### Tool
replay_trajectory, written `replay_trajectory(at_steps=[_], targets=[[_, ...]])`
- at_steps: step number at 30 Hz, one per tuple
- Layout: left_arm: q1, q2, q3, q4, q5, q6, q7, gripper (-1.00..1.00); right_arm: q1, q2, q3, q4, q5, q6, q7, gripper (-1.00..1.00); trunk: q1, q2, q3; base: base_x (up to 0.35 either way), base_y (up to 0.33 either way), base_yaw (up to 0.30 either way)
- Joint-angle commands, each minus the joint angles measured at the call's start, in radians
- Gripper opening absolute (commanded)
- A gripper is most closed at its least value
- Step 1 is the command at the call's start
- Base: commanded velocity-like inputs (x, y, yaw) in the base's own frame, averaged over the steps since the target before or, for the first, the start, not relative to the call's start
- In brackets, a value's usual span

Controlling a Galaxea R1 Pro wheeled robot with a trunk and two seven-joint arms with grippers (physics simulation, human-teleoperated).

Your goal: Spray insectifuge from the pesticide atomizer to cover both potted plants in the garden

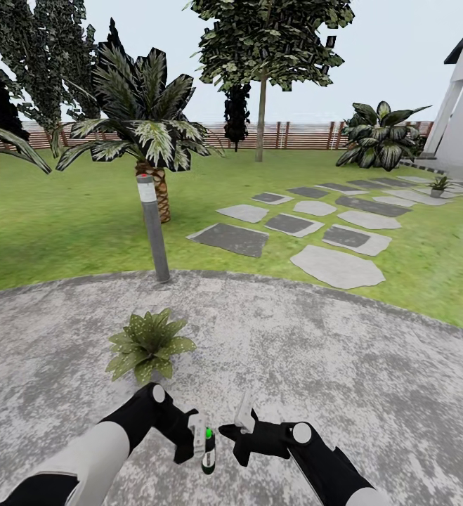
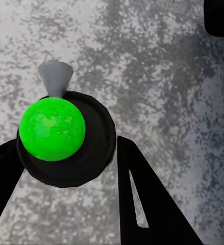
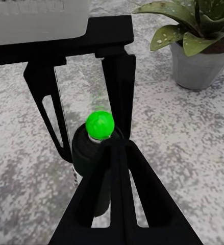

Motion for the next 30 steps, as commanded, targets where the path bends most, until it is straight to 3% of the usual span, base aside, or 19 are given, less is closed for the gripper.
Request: replay_trajectory(at_steps=[1,30], targets=[[0.0,-0.004,0.0,0.0,-0.007,-0.01,-0.001,-1.0,-0.001,0.0,-0.001,-0.001,0.011,-0.006,0.0,-1.0,0.0,0.0,-0.001,0.0,0.0,0.0],[0.0,-0.025,0.006,-0.004,0.005,-0.013,-0.001,-1.0,0.0,-0.003,-0.003,0.004,0.023,-0.008,-0.001,-1.0,0.0,0.0,-0.001,0.0,0.0,0.0]])
